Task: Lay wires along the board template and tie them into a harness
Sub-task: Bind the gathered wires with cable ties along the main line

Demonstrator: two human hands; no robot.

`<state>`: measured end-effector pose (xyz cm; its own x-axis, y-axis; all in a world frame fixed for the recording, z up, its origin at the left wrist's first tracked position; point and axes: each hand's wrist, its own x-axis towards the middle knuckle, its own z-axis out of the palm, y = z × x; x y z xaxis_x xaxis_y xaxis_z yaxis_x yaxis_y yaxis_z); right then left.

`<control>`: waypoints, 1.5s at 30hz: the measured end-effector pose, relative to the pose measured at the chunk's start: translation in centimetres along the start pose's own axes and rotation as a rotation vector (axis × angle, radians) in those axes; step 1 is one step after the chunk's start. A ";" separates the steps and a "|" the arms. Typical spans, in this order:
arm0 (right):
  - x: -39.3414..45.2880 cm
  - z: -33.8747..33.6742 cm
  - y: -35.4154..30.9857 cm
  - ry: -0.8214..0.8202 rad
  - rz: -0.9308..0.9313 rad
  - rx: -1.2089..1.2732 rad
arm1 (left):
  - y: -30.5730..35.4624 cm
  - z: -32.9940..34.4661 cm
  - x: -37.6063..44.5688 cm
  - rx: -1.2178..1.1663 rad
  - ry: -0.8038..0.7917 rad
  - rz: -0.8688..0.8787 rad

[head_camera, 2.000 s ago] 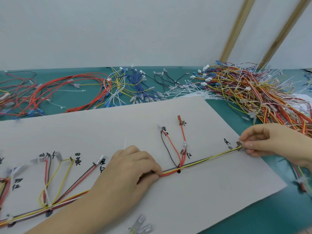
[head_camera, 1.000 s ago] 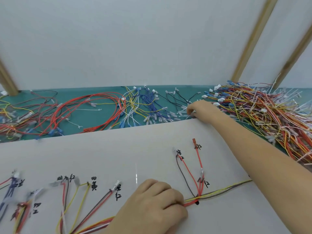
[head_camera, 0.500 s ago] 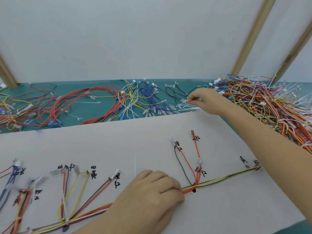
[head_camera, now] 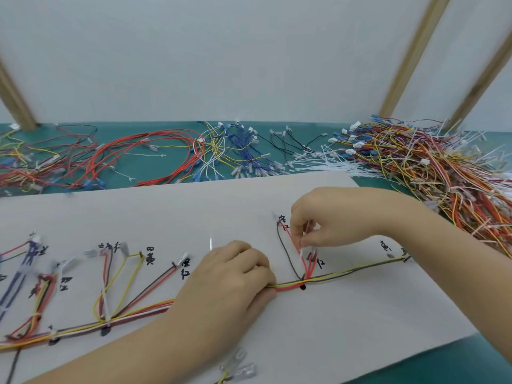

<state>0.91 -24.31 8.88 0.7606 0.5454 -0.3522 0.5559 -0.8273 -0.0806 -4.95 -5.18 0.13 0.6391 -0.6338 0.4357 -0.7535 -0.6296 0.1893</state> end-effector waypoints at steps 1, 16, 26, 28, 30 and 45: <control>0.1 0.2 -0.1 -0.013 -0.002 0.000 | 0.1 0.0 0.0 0.030 0.007 0.011; 0.0 1.6 0.4 0.017 -0.101 0.323 | 1.2 -1.0 3.4 0.317 -0.053 0.439; -0.3 4.1 1.0 0.289 -0.039 0.919 | 2.0 -0.6 4.7 0.433 -0.113 0.618; -0.4 4.5 1.0 0.312 -0.026 0.924 | 2.3 -0.4 4.5 0.415 -0.127 0.607; -0.4 4.8 1.1 0.300 -0.031 0.939 | 2.6 -0.4 4.4 0.405 -0.134 0.605; -0.3 6.0 1.6 0.465 0.049 0.819 | 2.5 -1.2 5.5 0.448 -0.208 0.715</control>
<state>-0.48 -26.57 3.28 0.9327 0.3601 0.0201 0.2449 -0.5914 -0.7682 -3.53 -9.69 4.08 0.0839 -0.9865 0.1403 -0.8811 -0.1393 -0.4519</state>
